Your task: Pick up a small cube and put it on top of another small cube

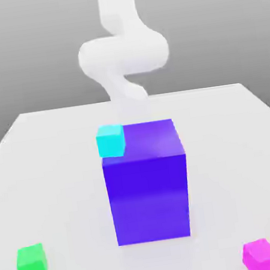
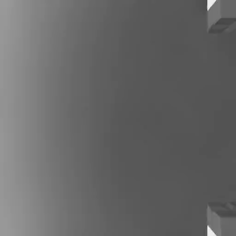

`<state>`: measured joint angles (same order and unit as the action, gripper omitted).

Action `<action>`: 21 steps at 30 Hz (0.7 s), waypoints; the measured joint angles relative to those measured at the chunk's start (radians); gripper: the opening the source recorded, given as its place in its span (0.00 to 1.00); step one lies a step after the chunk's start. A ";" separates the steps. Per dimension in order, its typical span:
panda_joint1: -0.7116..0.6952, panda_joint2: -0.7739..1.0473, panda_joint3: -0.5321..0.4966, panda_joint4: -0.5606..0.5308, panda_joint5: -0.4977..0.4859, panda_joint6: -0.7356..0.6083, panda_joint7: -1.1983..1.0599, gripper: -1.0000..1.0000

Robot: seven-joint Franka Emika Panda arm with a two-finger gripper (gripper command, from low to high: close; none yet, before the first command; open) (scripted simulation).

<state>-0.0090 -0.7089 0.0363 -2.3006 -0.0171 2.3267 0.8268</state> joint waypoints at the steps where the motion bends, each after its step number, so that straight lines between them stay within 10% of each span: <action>1: -0.004 0.039 0.016 0.000 -0.008 0.011 0.012 0.50; 21: 0.040 0.767 0.216 -0.004 -0.200 0.221 0.266 0.50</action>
<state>0.0309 0.0580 0.2523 -2.3050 -0.2168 2.5479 1.0933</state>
